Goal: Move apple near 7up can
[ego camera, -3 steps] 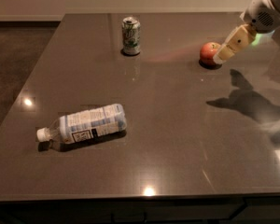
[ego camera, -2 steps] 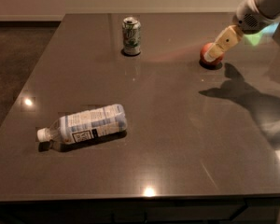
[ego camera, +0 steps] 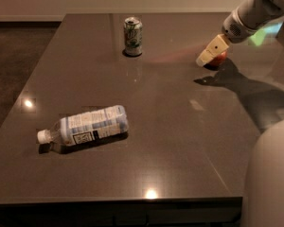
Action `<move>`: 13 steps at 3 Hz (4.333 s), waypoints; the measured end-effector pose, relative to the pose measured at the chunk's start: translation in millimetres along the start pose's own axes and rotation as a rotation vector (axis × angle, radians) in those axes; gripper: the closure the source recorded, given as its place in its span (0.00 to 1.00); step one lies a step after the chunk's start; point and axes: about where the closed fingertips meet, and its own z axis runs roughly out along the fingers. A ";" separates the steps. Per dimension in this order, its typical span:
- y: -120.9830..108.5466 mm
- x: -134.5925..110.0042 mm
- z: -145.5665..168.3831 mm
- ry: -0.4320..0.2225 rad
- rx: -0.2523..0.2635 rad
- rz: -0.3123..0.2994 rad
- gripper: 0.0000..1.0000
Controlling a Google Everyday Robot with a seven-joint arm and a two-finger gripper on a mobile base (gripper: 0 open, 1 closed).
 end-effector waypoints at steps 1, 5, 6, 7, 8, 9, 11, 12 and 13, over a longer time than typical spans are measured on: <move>-3.6 -0.2 14.0 0.011 -0.006 0.019 0.00; -11.5 2.5 22.8 0.063 -0.019 0.026 0.70; 1.8 -24.4 14.7 0.031 -0.025 -0.029 0.94; 23.1 -57.9 9.0 -0.013 -0.038 -0.098 1.00; 51.9 -91.7 11.7 -0.053 -0.056 -0.165 1.00; 78.6 -121.2 24.9 -0.075 -0.077 -0.220 1.00; 112.4 -156.5 67.7 -0.050 -0.107 -0.309 1.00; 117.0 -156.8 80.9 -0.030 -0.109 -0.321 1.00; 115.8 -150.4 89.8 -0.016 -0.109 -0.318 0.87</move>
Offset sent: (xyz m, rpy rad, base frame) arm 0.0240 -0.0121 -0.0192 -0.0078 0.0476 -0.0502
